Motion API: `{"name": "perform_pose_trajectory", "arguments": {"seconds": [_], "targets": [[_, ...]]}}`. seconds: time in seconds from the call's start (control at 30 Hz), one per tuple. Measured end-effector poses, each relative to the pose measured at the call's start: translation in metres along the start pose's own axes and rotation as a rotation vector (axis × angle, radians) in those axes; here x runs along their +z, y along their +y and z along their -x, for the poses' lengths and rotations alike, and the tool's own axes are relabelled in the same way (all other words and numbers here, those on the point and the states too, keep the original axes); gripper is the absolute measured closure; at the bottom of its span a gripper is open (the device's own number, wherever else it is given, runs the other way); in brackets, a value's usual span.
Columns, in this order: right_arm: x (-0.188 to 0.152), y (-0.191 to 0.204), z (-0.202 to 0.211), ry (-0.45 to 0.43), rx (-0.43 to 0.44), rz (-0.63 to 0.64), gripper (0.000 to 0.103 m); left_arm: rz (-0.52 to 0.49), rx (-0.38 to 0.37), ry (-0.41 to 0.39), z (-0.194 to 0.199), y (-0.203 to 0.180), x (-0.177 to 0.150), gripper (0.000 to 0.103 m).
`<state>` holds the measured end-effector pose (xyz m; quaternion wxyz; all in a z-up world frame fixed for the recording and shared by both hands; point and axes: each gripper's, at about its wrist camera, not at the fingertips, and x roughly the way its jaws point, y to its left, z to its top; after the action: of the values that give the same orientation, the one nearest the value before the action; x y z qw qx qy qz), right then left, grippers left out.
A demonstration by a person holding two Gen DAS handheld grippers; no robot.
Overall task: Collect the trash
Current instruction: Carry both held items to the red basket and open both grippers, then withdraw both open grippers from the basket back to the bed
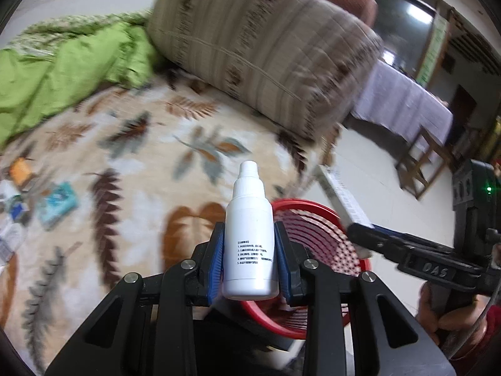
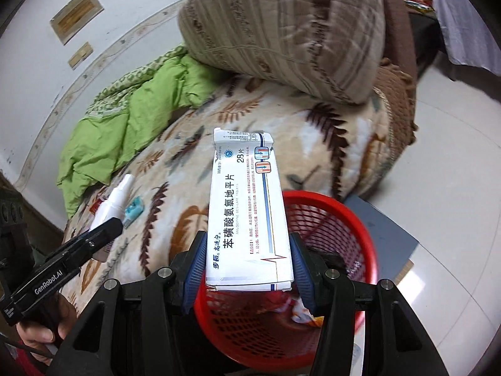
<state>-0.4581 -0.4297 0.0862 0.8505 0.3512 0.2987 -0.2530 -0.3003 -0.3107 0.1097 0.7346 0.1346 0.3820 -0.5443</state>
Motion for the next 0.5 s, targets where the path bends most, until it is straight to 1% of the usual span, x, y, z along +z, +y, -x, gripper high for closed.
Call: {"name": "perform_pose_trajectory", "arguments": {"seconds": [0.03, 0.07, 0.1, 0.13, 0.17, 0.2, 0.33, 0.5], "targets": [[-0.002, -0.006, -0.001, 0.009, -0.009, -0.016, 0.047, -0.002, -0.021, 0.016, -0.006, -0.006, 0.000, 0.074], [-0.003, -0.009, -0.001, 0.015, -0.019, -0.027, 0.047, -0.009, -0.035, 0.029, -0.011, -0.012, 0.001, 0.070], [-0.004, -0.012, -0.003, 0.021, -0.031, -0.036, 0.047, -0.016, -0.039, 0.034, -0.014, -0.015, 0.002, 0.061], [-0.005, -0.017, -0.004, 0.028, -0.043, -0.046, 0.047, -0.029, -0.039, 0.037, -0.016, -0.020, 0.002, 0.056], [-0.006, -0.021, -0.005, 0.035, -0.052, -0.057, 0.047, -0.036, -0.036, 0.034, -0.016, -0.022, 0.002, 0.046], [-0.006, -0.024, -0.005, 0.040, -0.059, -0.069, 0.046, -0.039, -0.029, 0.022, -0.013, -0.023, 0.001, 0.041], [-0.003, -0.027, -0.001, 0.026, -0.055, -0.077, 0.045, -0.028, -0.009, 0.002, -0.005, -0.015, 0.002, 0.041], [0.004, -0.002, -0.005, 0.018, -0.009, -0.020, 0.045, 0.022, 0.039, -0.021, 0.010, 0.011, 0.001, 0.040]]}}
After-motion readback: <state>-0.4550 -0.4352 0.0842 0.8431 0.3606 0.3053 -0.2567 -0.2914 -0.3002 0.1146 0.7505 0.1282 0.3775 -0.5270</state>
